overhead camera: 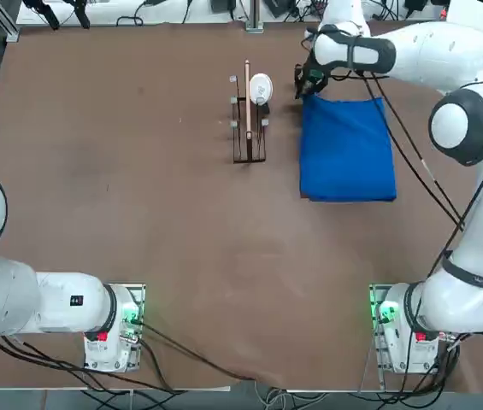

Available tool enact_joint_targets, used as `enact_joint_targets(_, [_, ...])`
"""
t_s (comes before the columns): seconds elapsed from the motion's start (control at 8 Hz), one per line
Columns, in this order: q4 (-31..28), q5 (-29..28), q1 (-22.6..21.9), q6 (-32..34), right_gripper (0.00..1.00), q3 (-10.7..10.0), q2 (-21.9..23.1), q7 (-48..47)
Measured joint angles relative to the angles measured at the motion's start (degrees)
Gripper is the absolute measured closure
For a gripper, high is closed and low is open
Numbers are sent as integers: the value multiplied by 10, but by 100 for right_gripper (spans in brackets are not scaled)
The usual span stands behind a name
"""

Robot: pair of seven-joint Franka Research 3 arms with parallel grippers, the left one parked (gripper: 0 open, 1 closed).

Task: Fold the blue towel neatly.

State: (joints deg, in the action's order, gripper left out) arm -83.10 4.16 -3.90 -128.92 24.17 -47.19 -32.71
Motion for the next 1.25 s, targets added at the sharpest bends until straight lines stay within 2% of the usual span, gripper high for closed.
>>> enact_joint_targets(0.38, [2,0,-5,-30,2,0,-7,-1])
enact_joint_targets(0.62, [15,0,-5,-20,0,0,-8,-2])
enact_joint_targets(0.88, [37,2,-2,40,0,-3,3,-3])
enact_joint_targets(1.25, [69,26,34,150,0,-4,71,13])
